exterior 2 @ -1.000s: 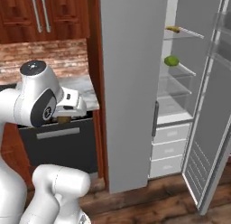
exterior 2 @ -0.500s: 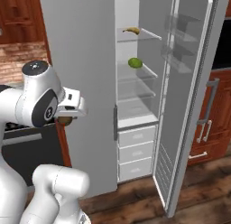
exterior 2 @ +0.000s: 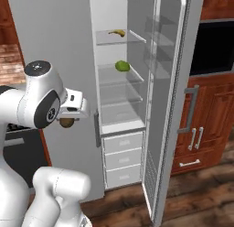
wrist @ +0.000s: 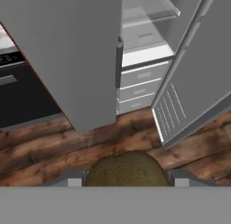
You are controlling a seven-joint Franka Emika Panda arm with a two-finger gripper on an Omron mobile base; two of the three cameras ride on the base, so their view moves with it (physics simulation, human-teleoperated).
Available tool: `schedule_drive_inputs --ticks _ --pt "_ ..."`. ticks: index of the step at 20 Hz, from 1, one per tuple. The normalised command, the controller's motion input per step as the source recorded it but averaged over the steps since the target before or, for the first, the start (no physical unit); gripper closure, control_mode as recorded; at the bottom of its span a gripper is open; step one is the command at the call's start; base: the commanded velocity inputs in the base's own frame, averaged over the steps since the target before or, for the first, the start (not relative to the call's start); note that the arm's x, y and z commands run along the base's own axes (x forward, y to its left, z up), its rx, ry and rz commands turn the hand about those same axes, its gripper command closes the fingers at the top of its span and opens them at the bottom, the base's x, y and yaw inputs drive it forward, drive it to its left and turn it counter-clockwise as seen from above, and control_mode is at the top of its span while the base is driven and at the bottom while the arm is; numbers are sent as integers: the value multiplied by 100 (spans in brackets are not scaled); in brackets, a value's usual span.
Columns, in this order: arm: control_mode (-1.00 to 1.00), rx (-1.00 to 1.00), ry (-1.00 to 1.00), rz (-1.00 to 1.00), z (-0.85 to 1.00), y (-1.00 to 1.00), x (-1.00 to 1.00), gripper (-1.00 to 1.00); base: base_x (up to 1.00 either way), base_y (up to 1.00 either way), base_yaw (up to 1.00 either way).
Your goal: Place the kiwi in the correct fridge rack based on whether it is a fruit or vegetable. Finally, close the fridge door.
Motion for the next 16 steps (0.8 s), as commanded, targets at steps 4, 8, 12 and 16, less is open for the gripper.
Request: schedule_drive_inputs --ticks 4,8,12,16 --pt "100 0 0 0 0 0 0 100 30 -38 17" --pt "100 0 0 0 0 0 0 100 38 -38 16" --pt "100 0 0 0 0 0 0 100 48 -34 17" --pt "100 0 0 0 0 0 0 100 58 -16 19"
